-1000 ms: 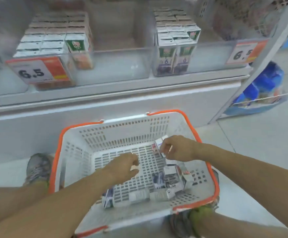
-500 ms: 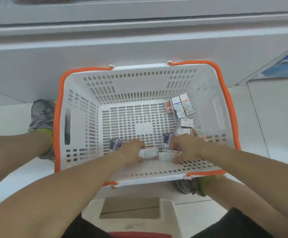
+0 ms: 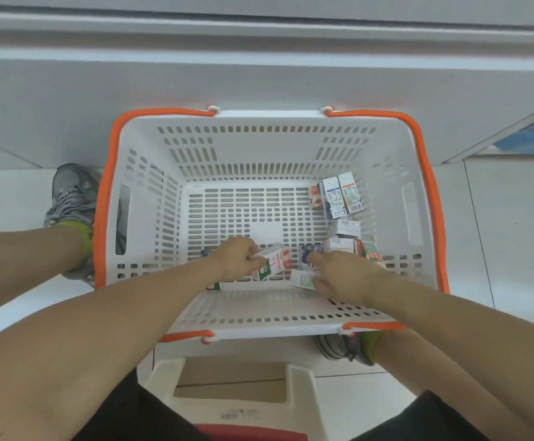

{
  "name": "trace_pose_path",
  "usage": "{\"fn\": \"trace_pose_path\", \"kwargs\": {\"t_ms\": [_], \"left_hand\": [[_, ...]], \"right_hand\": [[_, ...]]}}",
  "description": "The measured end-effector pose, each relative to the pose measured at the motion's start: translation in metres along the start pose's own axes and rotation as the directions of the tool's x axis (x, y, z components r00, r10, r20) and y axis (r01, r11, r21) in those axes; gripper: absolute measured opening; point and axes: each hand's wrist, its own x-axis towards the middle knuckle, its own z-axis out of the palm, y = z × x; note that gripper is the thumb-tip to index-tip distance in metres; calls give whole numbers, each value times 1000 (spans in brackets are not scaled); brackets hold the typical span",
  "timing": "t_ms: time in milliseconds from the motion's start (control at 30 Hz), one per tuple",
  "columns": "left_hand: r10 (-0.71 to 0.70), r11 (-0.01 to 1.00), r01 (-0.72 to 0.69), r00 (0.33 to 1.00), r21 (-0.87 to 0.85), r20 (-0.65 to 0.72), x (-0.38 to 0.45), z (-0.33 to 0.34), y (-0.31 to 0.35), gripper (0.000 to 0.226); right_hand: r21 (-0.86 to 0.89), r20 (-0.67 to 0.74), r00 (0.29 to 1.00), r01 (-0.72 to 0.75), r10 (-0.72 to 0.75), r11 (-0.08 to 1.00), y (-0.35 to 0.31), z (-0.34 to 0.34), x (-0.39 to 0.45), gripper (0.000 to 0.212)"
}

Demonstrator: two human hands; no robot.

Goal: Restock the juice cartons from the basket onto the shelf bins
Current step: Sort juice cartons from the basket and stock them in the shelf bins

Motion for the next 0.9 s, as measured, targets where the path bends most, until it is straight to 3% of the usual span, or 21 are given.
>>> {"fn": "trace_pose_path", "kwargs": {"t_ms": [100,167,267,367,500,567,633,733,800,900], "left_hand": [[-17,999,17,1000,-39,5,-10,-16,12,30],[-38,993,44,998,-107,52,-19,-32,18,30],[-73,947,102,992,-305,107,-34,-49,20,27],[-34,816,81,995,-572,93,-52,-58,26,15],[-17,669,37,999,-742,35,-73,-66,34,6],[-9,589,40,999,-807,43,-80,-69,33,6],[7,479,53,998,-876,64,-86,-72,31,15],[24,366,26,999,-930,37,-95,-75,31,33],[-5,369,15,1000,-929,14,-103,-80,35,36],[-26,477,-2,1000,-879,-16,-121,-95,43,44]], "right_hand": [[-139,42,996,78,-73,987,-3,-2,0,48],[-118,132,988,97,-81,988,-1,-5,0,47],[-89,175,981,95,-78,992,1,-6,4,43],[-68,177,983,55,-43,996,-5,-6,8,36],[123,125,992,-23,8,992,1,-12,7,43],[280,98,994,-70,44,957,9,-16,5,36],[523,101,993,-111,68,845,14,-22,2,22],[788,136,986,-166,96,594,13,-37,-8,23],[862,148,985,-173,90,476,11,-54,-15,28],[939,139,989,-150,57,309,9,-86,-24,33]]}}
